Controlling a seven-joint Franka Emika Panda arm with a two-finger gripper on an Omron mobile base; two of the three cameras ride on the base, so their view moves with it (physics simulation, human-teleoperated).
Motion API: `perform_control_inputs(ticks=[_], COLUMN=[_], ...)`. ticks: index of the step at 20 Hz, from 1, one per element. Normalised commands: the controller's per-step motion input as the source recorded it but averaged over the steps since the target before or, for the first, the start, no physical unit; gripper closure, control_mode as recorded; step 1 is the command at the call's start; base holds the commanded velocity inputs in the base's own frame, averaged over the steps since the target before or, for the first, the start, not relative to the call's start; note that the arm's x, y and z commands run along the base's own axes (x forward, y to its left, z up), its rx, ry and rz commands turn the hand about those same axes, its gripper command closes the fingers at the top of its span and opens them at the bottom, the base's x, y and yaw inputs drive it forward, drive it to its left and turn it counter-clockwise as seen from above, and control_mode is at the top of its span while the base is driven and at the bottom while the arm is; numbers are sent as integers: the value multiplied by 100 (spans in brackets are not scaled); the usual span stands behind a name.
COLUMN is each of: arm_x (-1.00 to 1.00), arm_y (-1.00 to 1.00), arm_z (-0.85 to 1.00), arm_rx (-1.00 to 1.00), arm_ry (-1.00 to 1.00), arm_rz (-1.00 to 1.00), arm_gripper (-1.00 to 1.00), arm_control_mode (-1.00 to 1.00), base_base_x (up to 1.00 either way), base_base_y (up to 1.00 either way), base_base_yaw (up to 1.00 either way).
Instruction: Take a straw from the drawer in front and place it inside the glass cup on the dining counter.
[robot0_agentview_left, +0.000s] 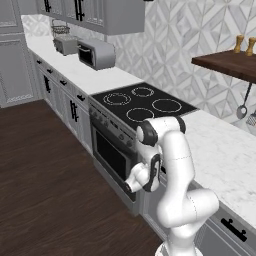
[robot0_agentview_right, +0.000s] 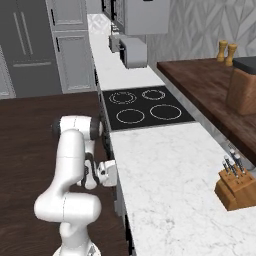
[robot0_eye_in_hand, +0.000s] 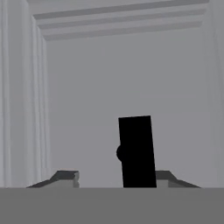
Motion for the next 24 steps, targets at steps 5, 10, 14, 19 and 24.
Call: perform_control_inputs(ticks=[5, 10, 14, 19, 24], arm_x=[-49, -83, -99, -82, -67], arm_y=[33, 87, 100, 100, 100], arm_z=[0, 0, 1, 7, 13], arm_rx=[0, 0, 0, 0, 0], arm_ry=[-4, -1, 0, 1, 3], arm_rz=[0, 0, 0, 0, 0], arm_gripper=[100, 100, 100, 100, 100], arm_control_mode=[-100, -100, -100, -100, -100], base_base_x=[0, 0, 0, 0, 0], base_base_y=[0, 0, 0, 0, 0], base_base_yaw=[0, 0, 0, 0, 0])
